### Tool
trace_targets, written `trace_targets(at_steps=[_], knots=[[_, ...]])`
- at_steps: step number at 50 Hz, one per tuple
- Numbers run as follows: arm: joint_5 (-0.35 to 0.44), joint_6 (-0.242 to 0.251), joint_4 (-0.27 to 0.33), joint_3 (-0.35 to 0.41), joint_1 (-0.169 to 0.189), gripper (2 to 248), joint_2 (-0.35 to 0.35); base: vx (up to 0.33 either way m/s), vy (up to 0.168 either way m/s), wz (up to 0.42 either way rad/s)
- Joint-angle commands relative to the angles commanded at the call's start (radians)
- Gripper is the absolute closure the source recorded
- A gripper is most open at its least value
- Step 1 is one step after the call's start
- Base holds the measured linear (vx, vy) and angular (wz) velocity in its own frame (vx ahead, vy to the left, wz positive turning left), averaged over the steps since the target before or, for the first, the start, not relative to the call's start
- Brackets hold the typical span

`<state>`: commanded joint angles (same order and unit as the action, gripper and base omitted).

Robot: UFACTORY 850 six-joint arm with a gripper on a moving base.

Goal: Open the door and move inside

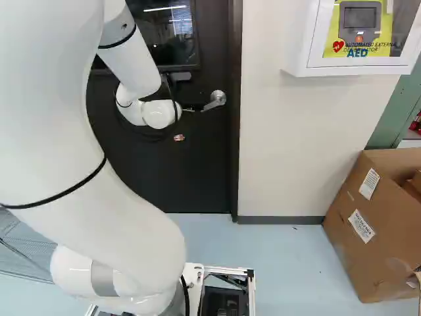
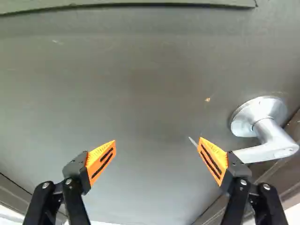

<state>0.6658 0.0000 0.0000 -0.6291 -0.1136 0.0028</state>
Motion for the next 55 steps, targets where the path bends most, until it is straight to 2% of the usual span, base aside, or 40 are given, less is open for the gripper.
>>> trace_targets(at_steps=[41,55], knots=[[0.000,0.000,0.000,0.007,0.000,3,-0.084,0.000,0.000,0.000],[0.000,0.000,0.000,0.045,0.000,3,-0.040,0.000,0.000,0.000]])
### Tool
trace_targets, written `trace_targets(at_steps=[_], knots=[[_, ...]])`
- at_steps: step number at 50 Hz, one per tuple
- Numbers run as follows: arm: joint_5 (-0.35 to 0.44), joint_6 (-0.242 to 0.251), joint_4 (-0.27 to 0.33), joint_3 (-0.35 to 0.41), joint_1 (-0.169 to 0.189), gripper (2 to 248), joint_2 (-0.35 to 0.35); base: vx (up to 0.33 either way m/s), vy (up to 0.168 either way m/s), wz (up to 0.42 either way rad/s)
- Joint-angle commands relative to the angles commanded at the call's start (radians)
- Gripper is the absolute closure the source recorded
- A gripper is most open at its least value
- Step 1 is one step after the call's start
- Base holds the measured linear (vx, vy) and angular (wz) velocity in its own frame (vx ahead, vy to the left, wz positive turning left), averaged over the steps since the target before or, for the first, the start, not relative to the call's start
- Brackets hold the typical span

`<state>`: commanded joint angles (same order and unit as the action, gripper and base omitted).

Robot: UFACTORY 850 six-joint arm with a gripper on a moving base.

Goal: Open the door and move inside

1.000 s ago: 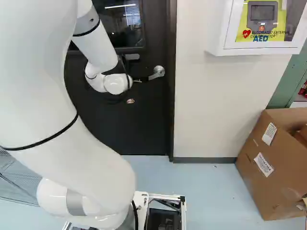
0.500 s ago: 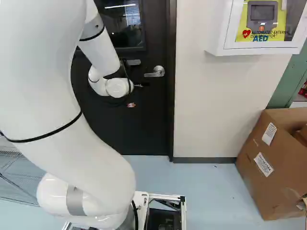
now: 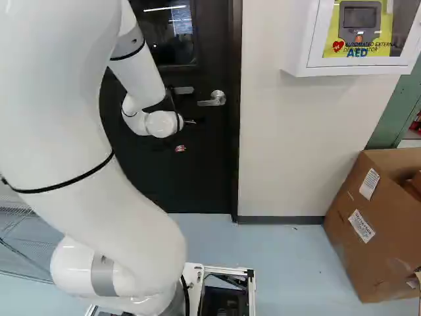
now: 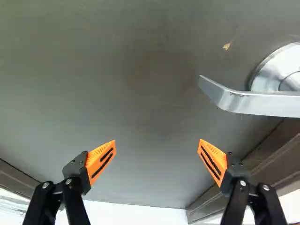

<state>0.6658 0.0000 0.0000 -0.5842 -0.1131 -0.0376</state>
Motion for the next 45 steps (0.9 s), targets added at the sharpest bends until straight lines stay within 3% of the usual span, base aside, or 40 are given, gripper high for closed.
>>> trace_targets(at_steps=[15,45], knots=[[0.000,0.000,0.000,0.052,0.005,3,0.086,0.000,0.000,0.000],[0.000,0.000,0.000,0.050,0.005,3,0.157,0.000,0.000,0.000]])
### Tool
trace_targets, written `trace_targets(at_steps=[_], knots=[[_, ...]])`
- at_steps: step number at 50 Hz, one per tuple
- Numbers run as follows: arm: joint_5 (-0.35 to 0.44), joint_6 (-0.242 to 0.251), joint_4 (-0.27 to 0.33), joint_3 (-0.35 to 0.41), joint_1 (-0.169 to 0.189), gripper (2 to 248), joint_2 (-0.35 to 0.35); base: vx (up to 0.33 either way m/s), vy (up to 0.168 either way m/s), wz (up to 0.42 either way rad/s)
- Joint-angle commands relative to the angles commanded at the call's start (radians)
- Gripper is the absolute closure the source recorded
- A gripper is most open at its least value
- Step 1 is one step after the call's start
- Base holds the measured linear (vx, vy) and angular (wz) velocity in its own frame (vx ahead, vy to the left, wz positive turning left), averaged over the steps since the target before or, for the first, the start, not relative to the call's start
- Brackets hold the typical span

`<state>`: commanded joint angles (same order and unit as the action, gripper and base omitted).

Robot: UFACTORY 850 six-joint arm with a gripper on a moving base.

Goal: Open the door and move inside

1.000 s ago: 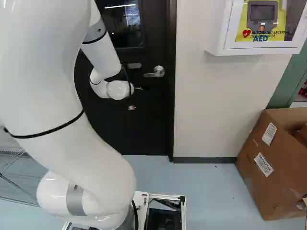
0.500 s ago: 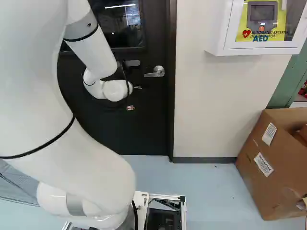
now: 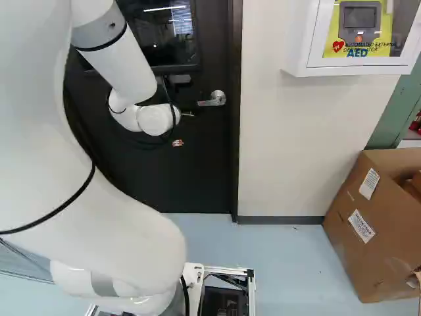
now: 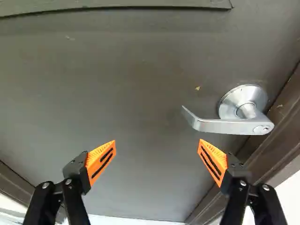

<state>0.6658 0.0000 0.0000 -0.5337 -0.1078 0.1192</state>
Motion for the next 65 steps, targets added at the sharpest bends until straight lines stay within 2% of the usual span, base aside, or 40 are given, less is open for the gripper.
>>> trace_targets(at_steps=[16,42,53,65], knots=[[0.000,0.000,0.000,-0.007,0.003,3,0.031,0.000,0.000,0.000],[0.000,0.000,0.000,-0.025,0.032,3,0.075,0.000,0.000,0.000],[0.000,0.000,0.000,-0.055,0.051,3,0.068,0.000,0.000,0.000],[0.000,0.000,0.000,-0.096,0.071,3,0.030,0.000,0.000,0.000]])
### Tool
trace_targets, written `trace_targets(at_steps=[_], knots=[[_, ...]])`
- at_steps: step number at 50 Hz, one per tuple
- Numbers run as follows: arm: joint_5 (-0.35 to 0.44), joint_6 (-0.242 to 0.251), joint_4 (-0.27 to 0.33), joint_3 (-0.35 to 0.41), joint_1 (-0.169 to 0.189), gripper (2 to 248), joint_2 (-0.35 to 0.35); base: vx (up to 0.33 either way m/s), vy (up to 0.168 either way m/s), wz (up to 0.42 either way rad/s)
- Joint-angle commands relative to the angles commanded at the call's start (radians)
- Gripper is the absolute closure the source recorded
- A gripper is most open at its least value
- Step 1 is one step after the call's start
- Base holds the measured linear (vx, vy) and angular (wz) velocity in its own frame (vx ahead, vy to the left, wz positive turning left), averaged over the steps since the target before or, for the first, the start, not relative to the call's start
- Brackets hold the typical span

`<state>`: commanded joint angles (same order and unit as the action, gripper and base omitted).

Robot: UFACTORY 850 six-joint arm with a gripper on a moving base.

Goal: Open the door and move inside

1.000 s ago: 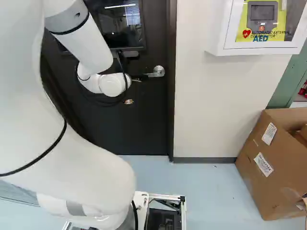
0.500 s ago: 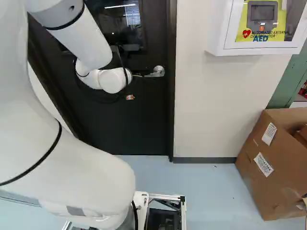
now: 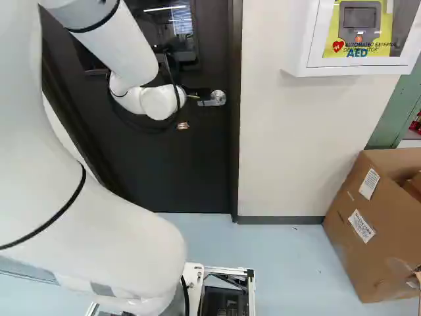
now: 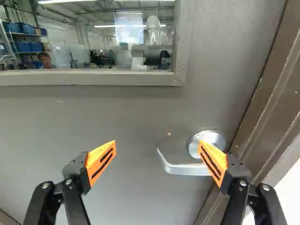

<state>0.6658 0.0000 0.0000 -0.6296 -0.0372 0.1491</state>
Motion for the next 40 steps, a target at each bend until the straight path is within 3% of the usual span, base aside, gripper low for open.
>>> trace_targets(at_steps=[15,40], knots=[[0.000,0.000,0.000,-0.032,0.006,3,-0.064,0.000,0.000,0.000],[0.000,0.000,0.000,-0.015,0.006,3,-0.103,0.000,0.000,0.000]])
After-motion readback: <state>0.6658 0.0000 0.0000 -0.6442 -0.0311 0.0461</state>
